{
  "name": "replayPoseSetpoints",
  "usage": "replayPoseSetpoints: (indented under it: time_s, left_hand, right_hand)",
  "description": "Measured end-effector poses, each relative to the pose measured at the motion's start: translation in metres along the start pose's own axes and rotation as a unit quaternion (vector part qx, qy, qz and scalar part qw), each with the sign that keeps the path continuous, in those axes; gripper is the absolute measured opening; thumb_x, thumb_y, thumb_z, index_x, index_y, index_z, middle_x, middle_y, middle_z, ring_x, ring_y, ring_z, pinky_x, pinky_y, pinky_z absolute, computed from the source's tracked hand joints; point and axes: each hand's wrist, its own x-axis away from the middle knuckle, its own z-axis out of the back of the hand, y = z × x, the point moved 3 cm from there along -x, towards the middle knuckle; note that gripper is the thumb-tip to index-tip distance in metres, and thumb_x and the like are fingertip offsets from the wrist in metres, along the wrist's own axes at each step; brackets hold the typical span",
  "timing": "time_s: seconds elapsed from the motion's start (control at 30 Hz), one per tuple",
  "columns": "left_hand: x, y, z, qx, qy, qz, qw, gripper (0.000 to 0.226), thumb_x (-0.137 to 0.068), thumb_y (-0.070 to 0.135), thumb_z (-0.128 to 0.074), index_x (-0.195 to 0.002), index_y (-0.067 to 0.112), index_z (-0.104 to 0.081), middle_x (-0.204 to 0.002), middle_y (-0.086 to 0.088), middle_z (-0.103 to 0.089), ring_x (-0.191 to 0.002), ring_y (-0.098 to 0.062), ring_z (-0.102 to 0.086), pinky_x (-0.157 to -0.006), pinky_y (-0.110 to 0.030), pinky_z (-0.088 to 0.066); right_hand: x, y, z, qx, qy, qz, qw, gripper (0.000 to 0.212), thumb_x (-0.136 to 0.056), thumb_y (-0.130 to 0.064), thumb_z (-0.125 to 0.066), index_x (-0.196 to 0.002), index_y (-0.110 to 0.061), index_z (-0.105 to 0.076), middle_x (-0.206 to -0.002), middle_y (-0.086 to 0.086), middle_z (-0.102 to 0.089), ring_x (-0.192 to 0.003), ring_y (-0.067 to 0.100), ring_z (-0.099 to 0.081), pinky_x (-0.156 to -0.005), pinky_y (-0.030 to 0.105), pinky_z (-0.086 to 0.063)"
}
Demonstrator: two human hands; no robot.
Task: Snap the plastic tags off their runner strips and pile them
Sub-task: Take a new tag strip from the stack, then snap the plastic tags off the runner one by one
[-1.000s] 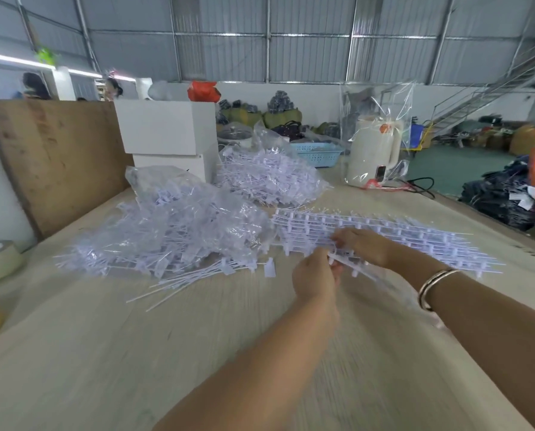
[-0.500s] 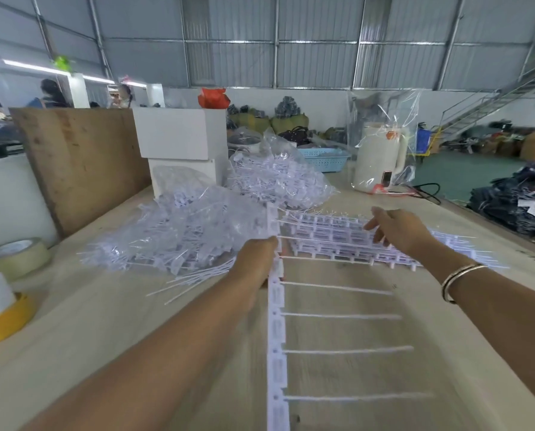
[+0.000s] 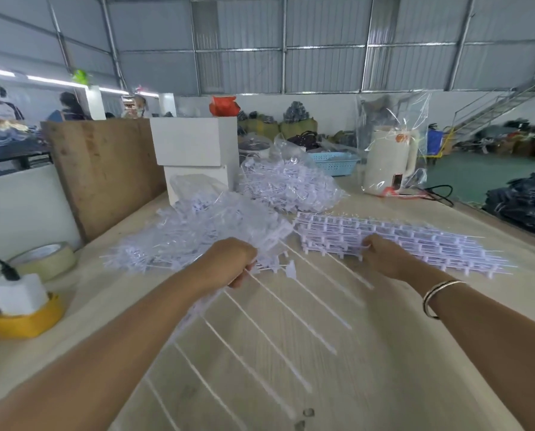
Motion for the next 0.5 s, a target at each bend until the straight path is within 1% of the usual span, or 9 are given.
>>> replayPoseSetpoints:
  time_s: [0.07, 0.1, 0.17, 0.2, 0.27, 0.33, 0.37, 0.43, 0.5]
  left_hand:
    - [0.0, -0.001, -0.004, -0.032, -0.032, -0.027, 0.999, 0.035, -0.085, 0.004, -0.046, -0.052, 0.011, -0.04, -0.052, -0.007, -0.039, -0.042, -0.017, -0.036, -0.046, -0.02, -0.032]
    - [-0.001, 0.0, -0.008, -0.046, -0.046, -0.04, 0.997, 0.033, -0.086, 0.006, -0.046, -0.054, 0.011, -0.04, -0.054, -0.007, -0.041, -0.044, -0.017, -0.039, -0.049, -0.021, -0.036]
    - [-0.005, 0.003, -0.018, -0.119, -0.071, -0.064, 0.988, 0.034, -0.089, 0.014, -0.046, -0.056, 0.012, -0.042, -0.058, -0.006, -0.046, -0.051, -0.019, -0.046, -0.058, -0.025, -0.04]
    - [-0.009, 0.003, -0.023, -0.147, -0.081, -0.078, 0.983, 0.034, -0.091, 0.02, -0.047, -0.057, 0.013, -0.043, -0.06, -0.007, -0.047, -0.055, -0.019, -0.047, -0.062, -0.028, -0.04]
    - [-0.011, 0.002, -0.032, -0.207, -0.093, -0.105, 0.968, 0.039, -0.092, 0.035, -0.049, -0.058, 0.016, -0.042, -0.062, -0.004, -0.047, -0.059, -0.018, -0.046, -0.064, -0.03, -0.036]
    - [-0.014, 0.002, -0.041, -0.275, -0.084, -0.136, 0.948, 0.047, -0.087, 0.055, -0.049, -0.056, 0.02, -0.042, -0.059, 0.002, -0.047, -0.058, -0.018, -0.047, -0.062, -0.03, -0.034]
    - [-0.014, 0.002, -0.045, -0.297, -0.073, -0.149, 0.941, 0.049, -0.083, 0.063, -0.047, -0.056, 0.023, -0.044, -0.059, 0.004, -0.049, -0.06, -0.017, -0.049, -0.063, -0.031, -0.035]
    - [-0.015, -0.001, -0.052, -0.326, -0.047, -0.171, 0.929, 0.048, -0.08, 0.068, -0.049, -0.058, 0.026, -0.043, -0.06, 0.008, -0.049, -0.065, -0.015, -0.051, -0.067, -0.031, -0.038]
    - [-0.014, -0.006, -0.059, -0.317, -0.041, -0.184, 0.929, 0.04, -0.079, 0.063, -0.056, -0.069, 0.027, -0.042, -0.065, 0.008, -0.05, -0.067, -0.014, -0.052, -0.07, -0.032, -0.041]
  right_hand:
    - [0.0, -0.004, 0.002, -0.033, 0.027, 0.009, 0.999, 0.012, -0.098, -0.018, -0.041, -0.104, -0.013, -0.051, -0.098, 0.006, -0.058, -0.081, 0.021, -0.055, -0.068, 0.03, -0.043]
    - [0.003, -0.009, 0.005, -0.052, 0.039, 0.017, 0.998, 0.013, -0.098, -0.017, -0.04, -0.096, -0.015, -0.053, -0.094, 0.006, -0.06, -0.076, 0.018, -0.056, -0.065, 0.03, -0.044]
    - [0.011, -0.021, 0.008, -0.136, 0.046, 0.038, 0.989, 0.024, -0.098, -0.015, -0.04, -0.083, -0.016, -0.059, -0.086, 0.006, -0.061, -0.072, 0.017, -0.056, -0.068, 0.03, -0.047]
    - [0.017, -0.029, 0.008, -0.19, 0.03, 0.046, 0.98, 0.027, -0.099, -0.017, -0.041, -0.081, -0.017, -0.061, -0.083, 0.006, -0.062, -0.07, 0.016, -0.056, -0.067, 0.026, -0.048]
    - [0.037, -0.048, 0.003, -0.265, -0.047, 0.063, 0.961, 0.028, -0.1, -0.027, -0.041, -0.086, -0.019, -0.065, -0.078, 0.001, -0.064, -0.062, 0.011, -0.056, -0.059, 0.017, -0.046]
    - [0.056, -0.064, -0.004, -0.266, -0.116, 0.086, 0.953, 0.027, -0.096, -0.038, -0.046, -0.089, -0.024, -0.067, -0.073, -0.001, -0.067, -0.058, 0.01, -0.056, -0.059, 0.018, -0.044]
    - [0.063, -0.069, -0.008, -0.259, -0.132, 0.103, 0.951, 0.024, -0.094, -0.038, -0.05, -0.083, -0.028, -0.068, -0.07, 0.001, -0.066, -0.056, 0.011, -0.054, -0.06, 0.02, -0.043]
    - [0.072, -0.075, -0.013, -0.275, -0.13, 0.12, 0.945, 0.028, -0.091, -0.032, -0.058, -0.065, -0.029, -0.066, -0.06, 0.004, -0.062, -0.051, 0.014, -0.05, -0.057, 0.02, -0.041]
    - [0.076, -0.075, -0.018, -0.309, -0.117, 0.107, 0.938, 0.03, -0.09, -0.026, -0.062, -0.06, -0.024, -0.063, -0.056, 0.004, -0.059, -0.048, 0.014, -0.048, -0.055, 0.02, -0.04]
